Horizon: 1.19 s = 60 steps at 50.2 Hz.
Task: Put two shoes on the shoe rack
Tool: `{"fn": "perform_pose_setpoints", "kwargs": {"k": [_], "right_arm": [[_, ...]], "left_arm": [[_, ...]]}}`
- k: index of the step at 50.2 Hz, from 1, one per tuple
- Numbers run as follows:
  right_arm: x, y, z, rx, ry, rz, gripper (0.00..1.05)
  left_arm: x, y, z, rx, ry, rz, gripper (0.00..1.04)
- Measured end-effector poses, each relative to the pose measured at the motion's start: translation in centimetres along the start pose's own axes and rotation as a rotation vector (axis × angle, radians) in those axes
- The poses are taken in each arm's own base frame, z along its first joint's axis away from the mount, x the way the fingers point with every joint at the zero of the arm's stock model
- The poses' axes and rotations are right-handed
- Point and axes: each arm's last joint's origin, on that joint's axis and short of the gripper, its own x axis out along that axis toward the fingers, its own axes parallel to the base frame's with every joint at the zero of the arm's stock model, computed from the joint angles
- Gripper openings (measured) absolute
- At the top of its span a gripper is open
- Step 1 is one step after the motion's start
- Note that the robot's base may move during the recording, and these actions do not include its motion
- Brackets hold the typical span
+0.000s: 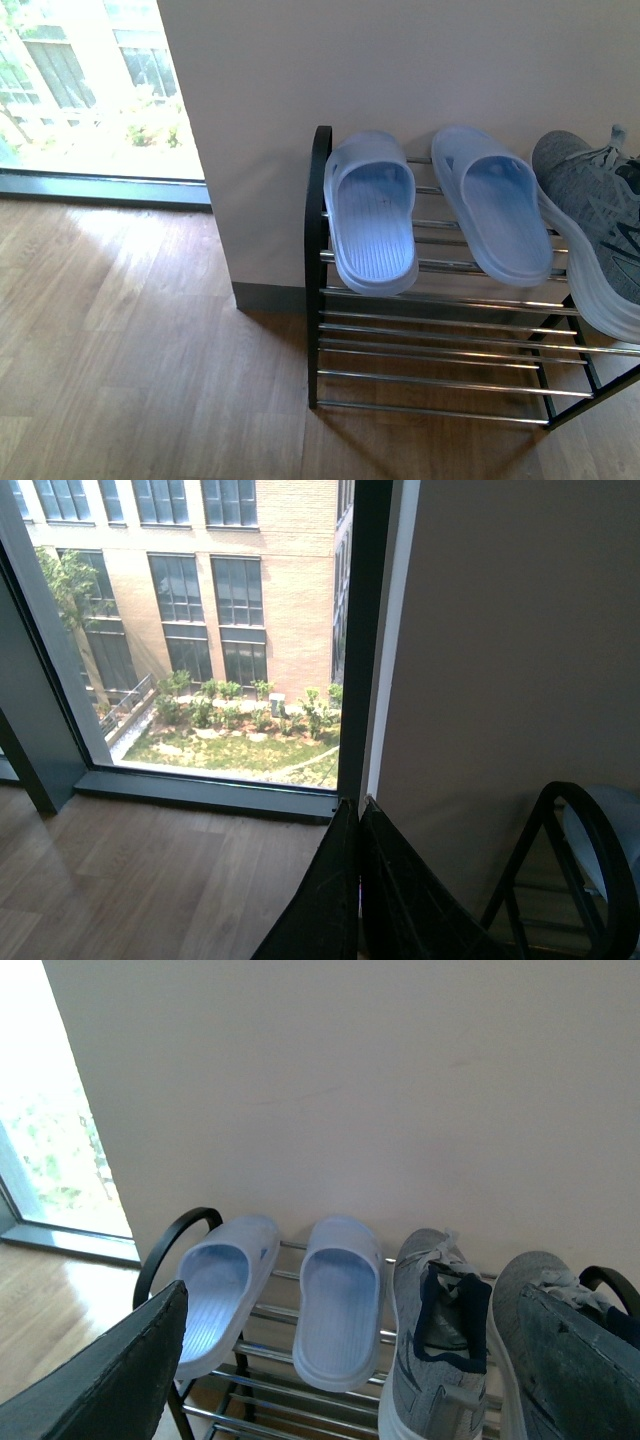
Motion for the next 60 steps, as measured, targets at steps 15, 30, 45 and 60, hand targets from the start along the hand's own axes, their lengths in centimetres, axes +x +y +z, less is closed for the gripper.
{"fn": "perform_pose_setpoints", "kwargs": {"k": [15, 30, 45, 60], "right_arm": [[0.0, 0.0, 0.0, 0.000, 0.000, 0.000, 0.95], [0.0, 0.0, 0.0, 0.000, 0.000, 0.000, 0.95], [0.0, 0.0, 0.0, 0.000, 0.000, 0.000, 0.95], [0.0, 0.0, 0.0, 0.000, 0.000, 0.000, 0.96]], "left_arm": [[-2.2, 1.2, -1.1, 0.000, -0.016, 0.000, 0.01], [-3.7, 1.2, -1.2, 0.000, -0.011, -0.001, 0.01], [-4.9, 1.2, -0.9, 0.000, -0.023, -0.001, 0.01], [-5.6, 1.2, -0.9, 0.000, -0.023, -0.001, 0.01]]}}
